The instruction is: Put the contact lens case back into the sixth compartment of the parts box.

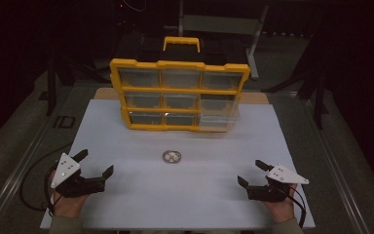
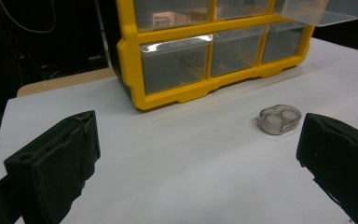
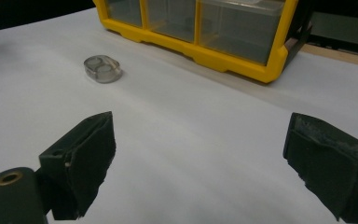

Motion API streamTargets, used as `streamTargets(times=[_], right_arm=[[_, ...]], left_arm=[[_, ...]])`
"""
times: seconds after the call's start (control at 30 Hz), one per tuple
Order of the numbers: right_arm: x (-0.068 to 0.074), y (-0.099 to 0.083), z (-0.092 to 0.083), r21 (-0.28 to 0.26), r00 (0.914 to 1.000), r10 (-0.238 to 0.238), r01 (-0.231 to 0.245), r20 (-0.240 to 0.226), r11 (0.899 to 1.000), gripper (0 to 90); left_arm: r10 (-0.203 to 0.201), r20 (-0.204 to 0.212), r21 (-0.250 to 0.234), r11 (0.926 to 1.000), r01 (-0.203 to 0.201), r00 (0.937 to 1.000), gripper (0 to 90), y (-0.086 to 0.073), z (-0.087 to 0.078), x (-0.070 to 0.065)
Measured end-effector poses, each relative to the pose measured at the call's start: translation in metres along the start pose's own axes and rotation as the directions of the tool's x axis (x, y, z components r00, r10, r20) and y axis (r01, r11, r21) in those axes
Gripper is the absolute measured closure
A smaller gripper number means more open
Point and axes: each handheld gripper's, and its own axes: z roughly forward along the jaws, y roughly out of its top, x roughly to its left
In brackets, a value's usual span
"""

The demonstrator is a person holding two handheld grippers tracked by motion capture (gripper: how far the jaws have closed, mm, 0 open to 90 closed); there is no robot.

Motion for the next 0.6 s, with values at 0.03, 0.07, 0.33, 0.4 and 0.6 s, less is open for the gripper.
streamTargets(times=[0.03, 0.07, 0.33, 0.4, 0.6], right_arm=[[0.0004, -0.0002, 0.0001, 0.004, 1.0, 0.001, -0.001, -0.002, 1.0, 8.9], [0.0009, -0.0002, 0.0002, 0.004, 1.0, 0.0, 0.0, -0.001, 1.0, 8.9], [0.0045, 0.0011, 0.0007, 0.027, 1.0, -0.009, 0.009, -0.002, 1.0, 8.5], [0.0048, 0.0011, 0.0002, 0.027, 1.0, -0.01, 0.01, 0.002, 1.0, 8.5], [0.0059, 0.0009, -0.0001, 0.026, 0.9999, -0.013, 0.013, 0.0, 1.0, 8.4]], left_arm=[[-0.003, 0.0, 0.0, 1.0, 0.003, 1.0, 0.1, -0.0005, 0.0001, 0.0005], [-0.003, -0.001, 0.002, 1.0, 0.003, 1.0, 0.1, -0.0009, 0.0, 0.0008], [-0.005, 0.001, 0.009, 0.9999, 0.005, 1.0, 0.1, -0.0025, 0.0032, 0.0018], [-0.002, -0.001, 0.015, 0.9999, 0.002, 1.0, 0.1, -0.0024, 0.0044, 0.0018], [0.012, 0.006, 0.033, 0.9994, -0.012, 0.9999, 0.1, -0.0011, 0.0089, 0.0008]])
